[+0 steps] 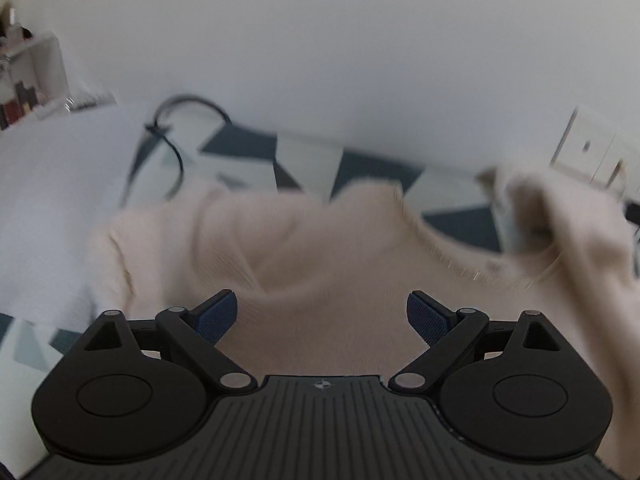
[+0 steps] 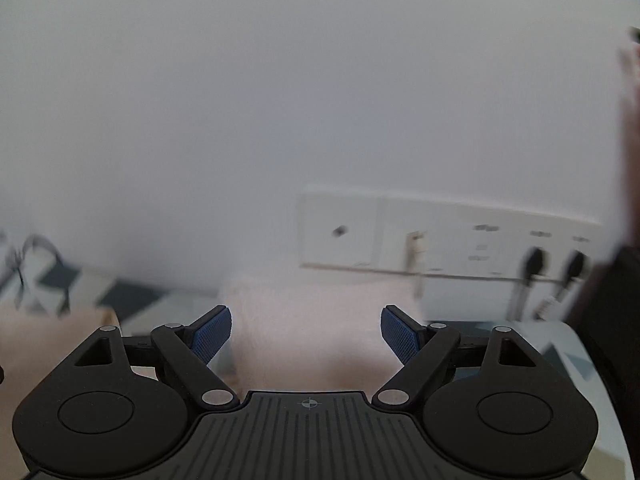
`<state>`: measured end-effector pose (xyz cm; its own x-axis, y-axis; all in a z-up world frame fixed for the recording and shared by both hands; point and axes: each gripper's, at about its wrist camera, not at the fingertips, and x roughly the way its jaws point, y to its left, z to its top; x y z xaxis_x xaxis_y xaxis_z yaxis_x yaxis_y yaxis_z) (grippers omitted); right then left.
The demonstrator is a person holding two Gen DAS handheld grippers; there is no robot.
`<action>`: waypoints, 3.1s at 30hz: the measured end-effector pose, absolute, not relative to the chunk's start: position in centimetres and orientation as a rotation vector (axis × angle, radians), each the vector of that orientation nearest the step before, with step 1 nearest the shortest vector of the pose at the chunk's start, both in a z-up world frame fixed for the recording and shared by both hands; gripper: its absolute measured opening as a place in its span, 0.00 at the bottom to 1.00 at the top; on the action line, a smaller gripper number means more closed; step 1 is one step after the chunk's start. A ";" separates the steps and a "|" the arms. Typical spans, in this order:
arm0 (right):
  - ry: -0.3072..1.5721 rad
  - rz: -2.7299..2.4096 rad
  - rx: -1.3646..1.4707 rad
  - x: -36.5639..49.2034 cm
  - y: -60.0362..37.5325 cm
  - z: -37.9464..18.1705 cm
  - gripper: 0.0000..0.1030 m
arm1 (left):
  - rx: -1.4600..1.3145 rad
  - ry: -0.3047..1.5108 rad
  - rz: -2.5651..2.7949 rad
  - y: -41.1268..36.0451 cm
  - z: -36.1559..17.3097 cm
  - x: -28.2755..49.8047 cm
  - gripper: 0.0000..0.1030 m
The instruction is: Fold clothes
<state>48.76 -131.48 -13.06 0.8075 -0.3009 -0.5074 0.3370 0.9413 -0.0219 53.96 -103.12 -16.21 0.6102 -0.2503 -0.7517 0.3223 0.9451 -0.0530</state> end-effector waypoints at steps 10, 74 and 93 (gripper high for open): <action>0.689 -0.352 -0.036 57.9 -130.1 -19.9 0.45 | 0.216 0.880 -0.355 -105.8 -19.8 55.6 0.94; 0.923 -1.077 0.199 28.4 -143.1 -19.7 0.27 | 0.220 0.930 -0.426 -105.8 -21.2 56.4 0.99; 0.310 -0.458 0.296 37.7 -131.7 -4.8 0.08 | -0.429 1.108 -0.642 -97.3 -17.2 59.1 0.99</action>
<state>37.74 -131.69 -4.76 0.8517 -0.3843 -0.3562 0.4734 0.8559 0.2084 59.13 -97.26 -17.24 0.2976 -0.6676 -0.6824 0.2603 0.7445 -0.6148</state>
